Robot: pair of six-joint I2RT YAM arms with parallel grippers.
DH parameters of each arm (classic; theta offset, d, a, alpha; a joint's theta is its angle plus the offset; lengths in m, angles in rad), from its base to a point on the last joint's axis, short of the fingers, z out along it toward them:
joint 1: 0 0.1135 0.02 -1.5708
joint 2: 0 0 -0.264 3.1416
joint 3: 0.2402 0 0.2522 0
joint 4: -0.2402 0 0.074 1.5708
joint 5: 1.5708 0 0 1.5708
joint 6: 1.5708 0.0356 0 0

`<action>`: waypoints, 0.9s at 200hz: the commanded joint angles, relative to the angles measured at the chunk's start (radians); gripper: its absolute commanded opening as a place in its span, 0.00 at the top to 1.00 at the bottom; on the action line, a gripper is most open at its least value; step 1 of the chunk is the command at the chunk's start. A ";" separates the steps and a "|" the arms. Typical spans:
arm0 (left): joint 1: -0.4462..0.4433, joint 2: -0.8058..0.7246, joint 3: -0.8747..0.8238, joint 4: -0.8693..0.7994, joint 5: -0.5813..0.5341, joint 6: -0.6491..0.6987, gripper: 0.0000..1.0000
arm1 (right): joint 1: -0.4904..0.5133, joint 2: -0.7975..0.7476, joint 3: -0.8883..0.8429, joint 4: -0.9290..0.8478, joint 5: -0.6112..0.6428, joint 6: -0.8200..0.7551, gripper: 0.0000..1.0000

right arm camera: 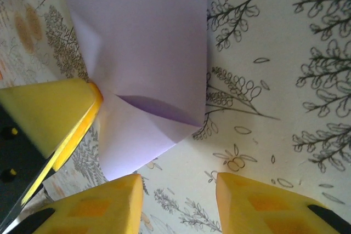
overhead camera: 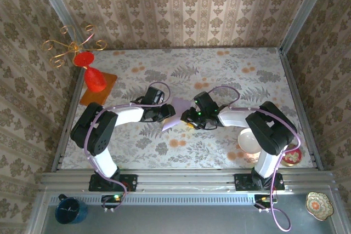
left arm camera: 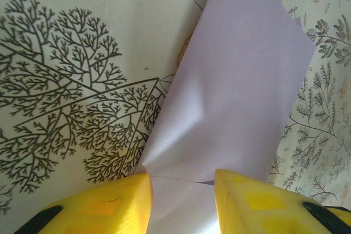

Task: Fold a paper plane with a square sheet of paper (pick it up from the middle)
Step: Fold the wing for the fifth time at the center of the table.

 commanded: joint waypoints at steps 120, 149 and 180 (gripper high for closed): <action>0.012 0.008 -0.039 -0.099 -0.011 -0.015 0.64 | -0.014 0.108 0.024 0.234 0.029 0.120 0.68; 0.015 0.002 -0.038 -0.105 -0.012 -0.015 0.64 | -0.017 0.078 -0.020 0.291 0.039 0.131 0.69; 0.018 -0.003 -0.038 -0.105 -0.011 -0.014 0.64 | -0.021 0.064 -0.043 0.310 0.033 0.136 0.71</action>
